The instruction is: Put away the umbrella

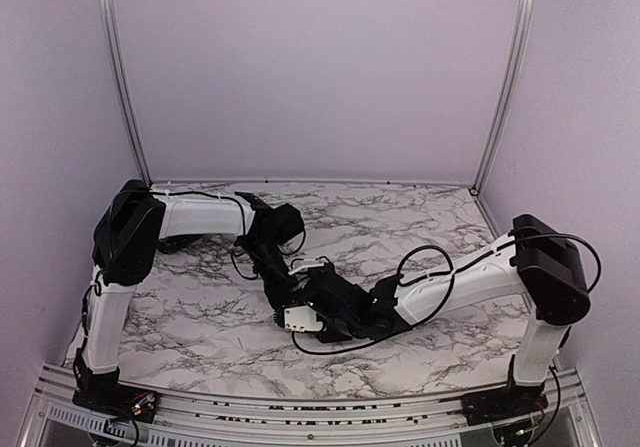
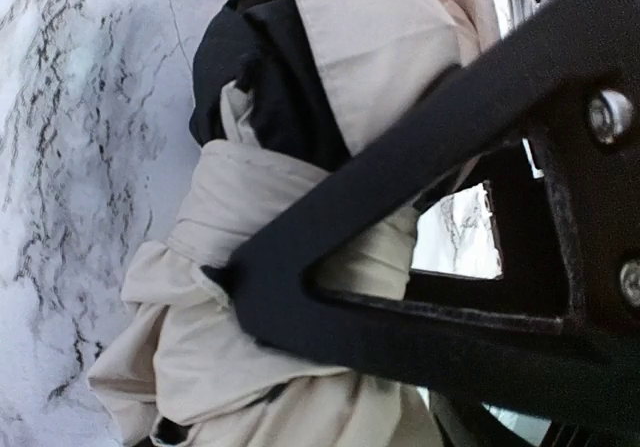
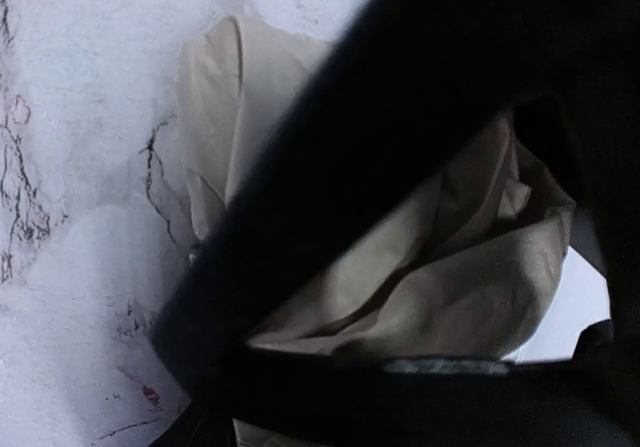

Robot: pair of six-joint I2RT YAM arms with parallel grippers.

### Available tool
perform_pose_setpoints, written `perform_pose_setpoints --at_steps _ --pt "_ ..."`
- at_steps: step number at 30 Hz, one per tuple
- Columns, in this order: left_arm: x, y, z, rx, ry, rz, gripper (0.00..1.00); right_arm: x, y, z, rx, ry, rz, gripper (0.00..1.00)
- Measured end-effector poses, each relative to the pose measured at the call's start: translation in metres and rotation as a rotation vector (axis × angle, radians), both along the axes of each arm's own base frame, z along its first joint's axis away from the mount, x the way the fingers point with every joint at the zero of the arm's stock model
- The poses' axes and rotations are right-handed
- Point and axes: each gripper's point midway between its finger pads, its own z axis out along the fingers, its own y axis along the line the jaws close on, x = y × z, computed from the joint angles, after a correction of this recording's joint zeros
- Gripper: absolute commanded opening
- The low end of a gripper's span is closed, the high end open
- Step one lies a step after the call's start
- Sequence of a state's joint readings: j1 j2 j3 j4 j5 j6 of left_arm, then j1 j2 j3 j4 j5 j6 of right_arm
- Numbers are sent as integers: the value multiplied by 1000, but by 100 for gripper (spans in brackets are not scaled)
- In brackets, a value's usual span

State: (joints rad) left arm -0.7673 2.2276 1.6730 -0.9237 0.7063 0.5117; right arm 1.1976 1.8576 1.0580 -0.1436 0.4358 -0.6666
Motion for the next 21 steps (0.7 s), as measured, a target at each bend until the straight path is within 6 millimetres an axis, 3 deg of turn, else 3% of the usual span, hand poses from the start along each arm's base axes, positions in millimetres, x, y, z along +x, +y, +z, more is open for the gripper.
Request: perform_pose_setpoints --at_steps 5,9,14,17,18,21 --pt "19 -2 -4 5 -163 28 79 3 -4 -2 28 35 -45 27" --pt "38 4 15 -45 -298 117 80 -1 -9 0 54 79 -82 31" --pt "65 8 77 -185 -489 248 81 -13 -19 3 72 162 -132 62" --pt "80 11 114 -245 -604 347 81 -21 -25 6 87 222 -168 95" --pt "85 14 121 -249 -630 382 81 -25 -27 7 90 243 -174 99" --pt "98 27 126 -215 -695 497 81 -34 -30 24 129 288 -177 100"
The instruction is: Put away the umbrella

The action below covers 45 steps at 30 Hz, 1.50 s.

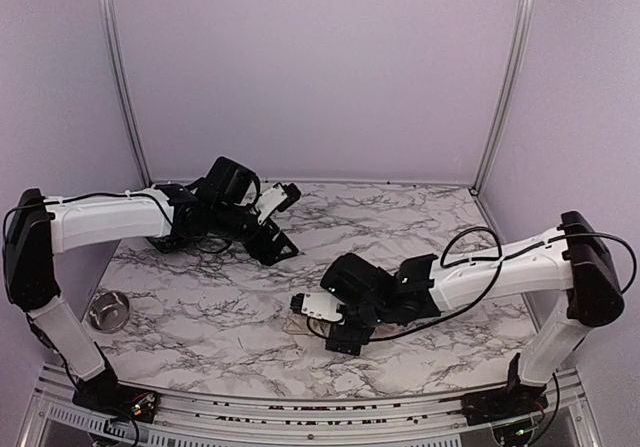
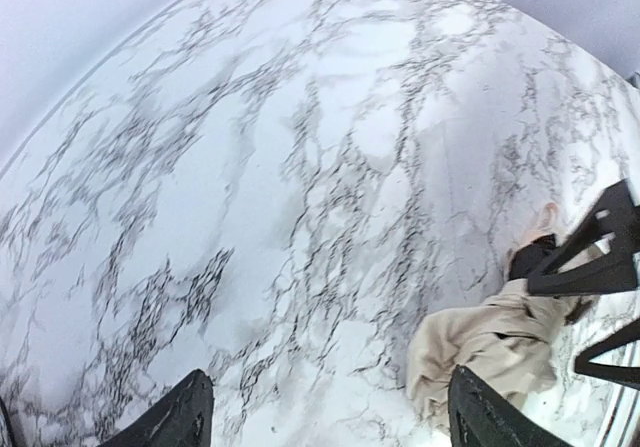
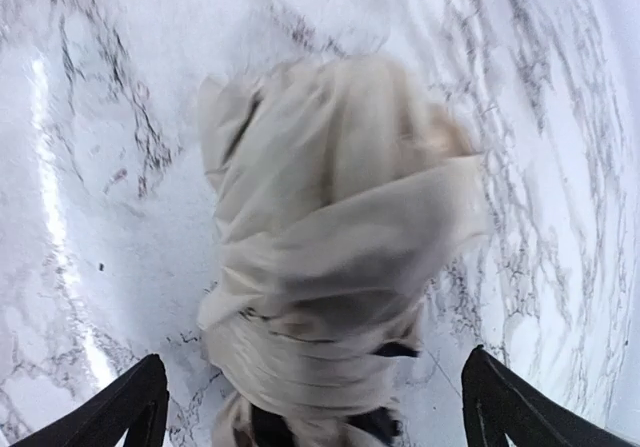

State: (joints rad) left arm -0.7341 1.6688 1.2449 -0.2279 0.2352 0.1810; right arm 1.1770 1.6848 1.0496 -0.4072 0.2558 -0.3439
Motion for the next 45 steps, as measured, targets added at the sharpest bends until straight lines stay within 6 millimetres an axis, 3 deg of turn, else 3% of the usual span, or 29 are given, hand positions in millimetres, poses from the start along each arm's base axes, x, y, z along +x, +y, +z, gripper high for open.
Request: perform_pose_setpoints --at_steps 2,6,7,9,11,16,20,25,29,33,38,41,45 --pt "4 14 -11 33 2 82 81 -4 3 28 82 1 1 100" --pt "4 45 -44 119 23 225 81 -2 5 116 374 -8 -16 100" --pt "2 52 -51 135 27 252 81 8 -1 142 462 -16 -46 100" --pt "0 60 -57 140 31 287 81 31 -19 171 571 -41 -122 100" --pt "1 64 -59 134 29 319 81 56 -46 184 647 -60 -227 100" --pt "8 73 -62 114 -2 408 81 106 -122 152 691 10 -529 100" --pt "9 94 -72 130 -31 506 83 133 -189 121 700 47 -785 100" --pt "16 128 -66 133 -134 670 90 148 -278 112 801 -13 -1070 100" --pt "32 167 -50 119 -215 849 91 151 -325 102 870 -41 -1240 100" --pt "44 228 -36 96 -273 1052 92 155 -339 88 879 -38 -1324 100" --pt "36 292 -28 102 -337 1245 93 152 -344 67 859 -24 -1374 100" --pt "29 319 -27 113 -375 1332 93 147 -347 54 850 -25 -1392 100" --pt "20 342 -27 112 -423 1401 93 142 -351 48 844 -41 -1405 100"
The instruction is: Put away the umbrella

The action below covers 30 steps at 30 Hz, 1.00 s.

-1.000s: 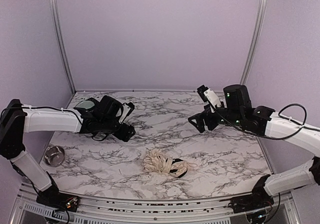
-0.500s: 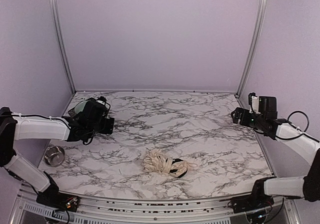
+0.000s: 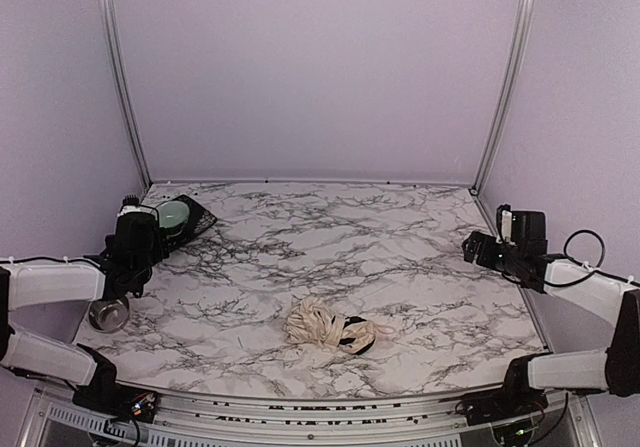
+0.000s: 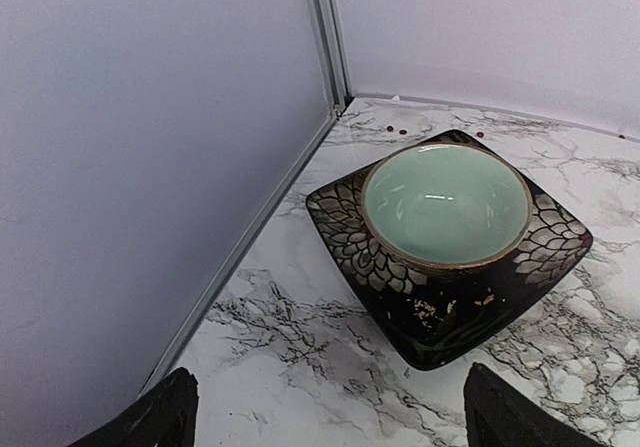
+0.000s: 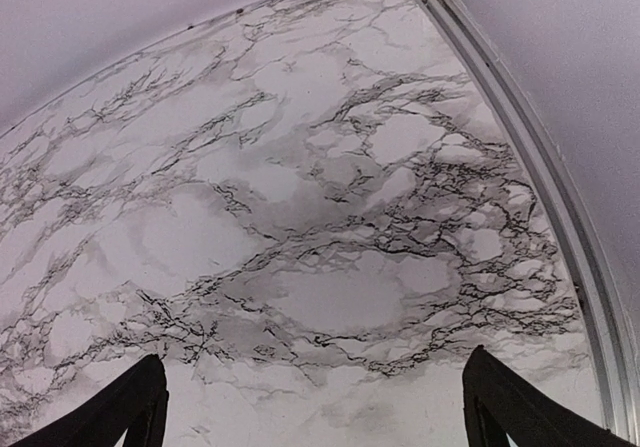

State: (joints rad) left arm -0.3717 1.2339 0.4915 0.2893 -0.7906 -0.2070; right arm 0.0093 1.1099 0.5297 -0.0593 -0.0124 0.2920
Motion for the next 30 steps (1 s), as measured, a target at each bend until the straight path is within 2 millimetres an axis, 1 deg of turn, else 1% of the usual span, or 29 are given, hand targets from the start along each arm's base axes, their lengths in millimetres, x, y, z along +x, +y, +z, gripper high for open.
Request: perform_pose_setpoints --at_steps 4,7,9,11,13,15,16,17,19,21,23,24,27,30 --pt "-2 11 7 21 -59 34 93 2 -4 10 -11 -42 -17 100" --pt "-4 16 6 35 -80 50 93 2 -4 17 -13 -78 -20 100" --pt "-8 20 0 44 -88 55 94 1 -4 19 -14 -92 -18 100" --pt "-12 22 -11 53 -79 56 94 1 -1 20 -6 -99 1 100" --pt "-15 23 -21 66 -57 50 94 2 9 23 20 -112 53 100" --pt "-15 22 -26 69 -49 42 94 1 27 28 64 -131 153 100" --pt "-14 22 -24 68 -57 41 94 0 40 32 97 -146 221 100" --pt "-13 22 -22 66 -65 40 94 -2 57 39 133 -169 310 100" --pt "-12 21 -19 60 -83 40 94 -8 84 53 174 -217 444 100" --pt "-10 20 -15 59 -99 34 94 -21 115 70 173 -271 581 100" --pt "-7 19 -11 55 -124 26 94 -32 131 84 157 -321 659 100" --pt "-7 18 -9 54 -134 21 94 -34 133 88 145 -340 670 100" --pt "-4 16 -6 46 -168 3 94 -35 126 104 90 -408 652 100" --pt "-2 14 -6 43 -193 -18 94 -32 115 109 62 -441 612 100"
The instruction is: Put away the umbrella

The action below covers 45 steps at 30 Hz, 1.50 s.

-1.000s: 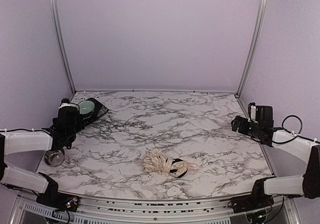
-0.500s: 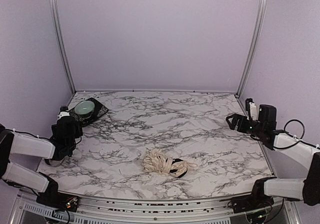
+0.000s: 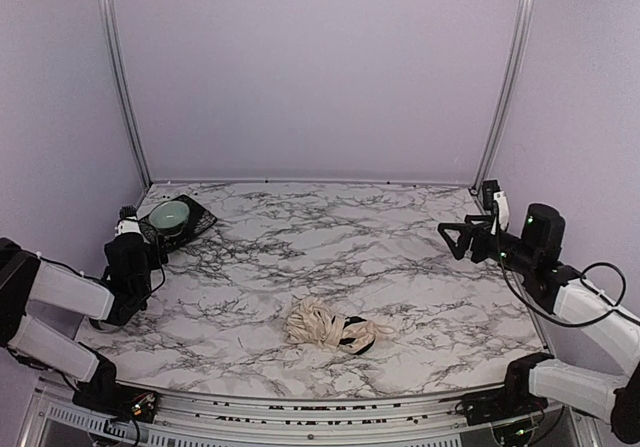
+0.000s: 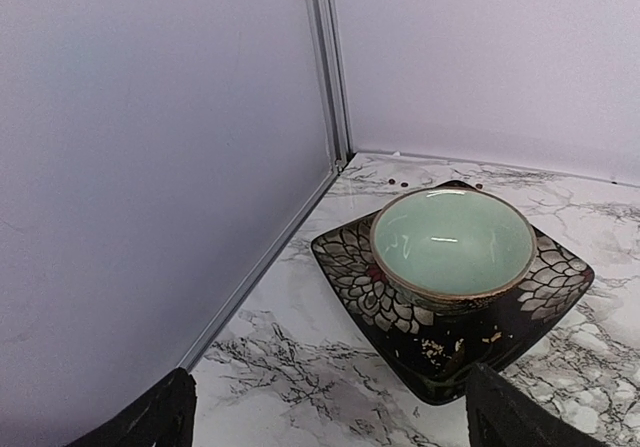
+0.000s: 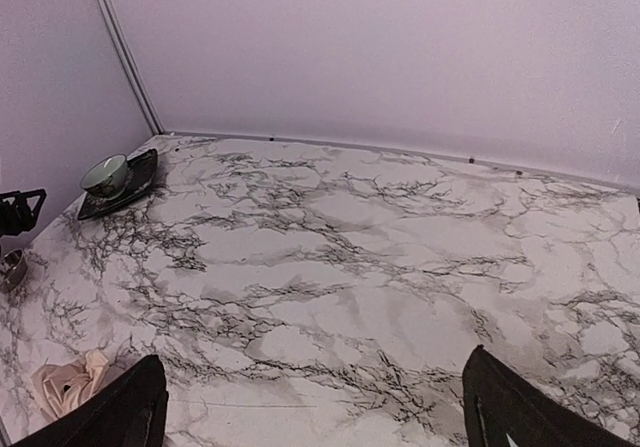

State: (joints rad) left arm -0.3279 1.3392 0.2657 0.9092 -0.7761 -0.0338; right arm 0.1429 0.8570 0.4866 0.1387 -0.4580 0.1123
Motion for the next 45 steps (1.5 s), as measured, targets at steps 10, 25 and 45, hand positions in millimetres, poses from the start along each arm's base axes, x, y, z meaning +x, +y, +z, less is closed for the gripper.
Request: perform_pose_setpoints --at_steps 10,25,45 --pt "9 -8 1 15 -18 -48 94 -38 75 -25 -52 43 287 100" --pt "14 -14 2 19 -16 -83 94 -122 232 -130 -742 145 650 100" --pt "20 -27 5 32 -11 -146 92 -100 235 -190 -1039 225 628 33"
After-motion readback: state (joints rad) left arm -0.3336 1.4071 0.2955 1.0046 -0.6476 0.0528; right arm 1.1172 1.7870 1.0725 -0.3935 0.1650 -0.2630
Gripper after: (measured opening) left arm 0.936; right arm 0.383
